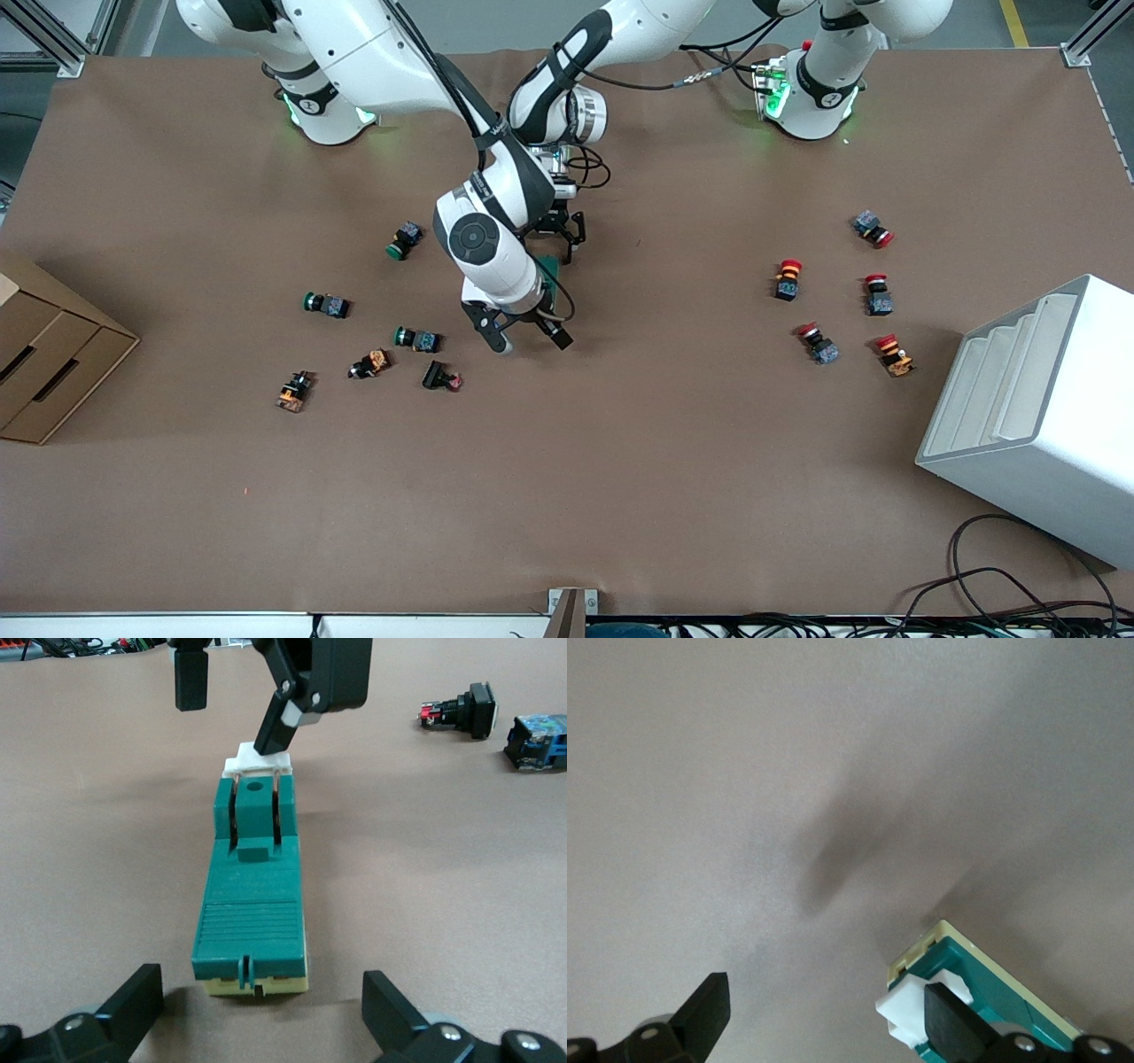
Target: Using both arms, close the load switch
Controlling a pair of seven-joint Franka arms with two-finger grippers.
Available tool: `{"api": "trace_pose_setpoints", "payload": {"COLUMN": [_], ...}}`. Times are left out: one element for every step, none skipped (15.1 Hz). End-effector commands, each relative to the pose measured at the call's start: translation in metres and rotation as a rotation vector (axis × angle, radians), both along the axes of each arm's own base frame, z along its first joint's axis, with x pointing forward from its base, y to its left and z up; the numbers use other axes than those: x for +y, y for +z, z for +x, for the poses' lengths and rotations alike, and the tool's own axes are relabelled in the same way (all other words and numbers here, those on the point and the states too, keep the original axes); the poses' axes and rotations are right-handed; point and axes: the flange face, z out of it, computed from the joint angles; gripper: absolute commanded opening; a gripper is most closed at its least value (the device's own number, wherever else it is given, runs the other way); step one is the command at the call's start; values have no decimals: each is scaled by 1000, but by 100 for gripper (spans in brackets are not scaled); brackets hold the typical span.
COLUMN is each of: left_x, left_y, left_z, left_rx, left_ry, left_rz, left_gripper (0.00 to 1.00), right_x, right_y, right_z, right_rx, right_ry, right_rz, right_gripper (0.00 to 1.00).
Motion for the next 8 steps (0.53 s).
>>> {"api": "trace_pose_setpoints", "payload": {"left_x": [13,13,14,11,9,9,8,8], "left_y": [-29,-29,-29,-26,-25,-25,-22,-21], "left_z": [17,19,23,29,30,30,30,30], "left_rx": [33,33,33,32,32,32,34,33], "left_ry": [30,33,40,47,50,52,57,56], "left_rz": [33,33,29,19,14,14,7,7], "left_gripper": [100,100,100,100,100,100,100,100], "right_x": [-6,-10,-13,-19,-29,-46,-64,-82], "right_y": [12,21,29,39,53,66,79,94], "right_z": [18,26,31,35,39,47,51,56], "right_rx": [25,41,56,56,42,50,78,93], "right_ry": [28,43,61,105,171,238,301,369], "right_rz": [-28,-48,-68,-96,-118,-133,-143,-146], "right_gripper": [100,100,100,100,100,100,100,100]}}
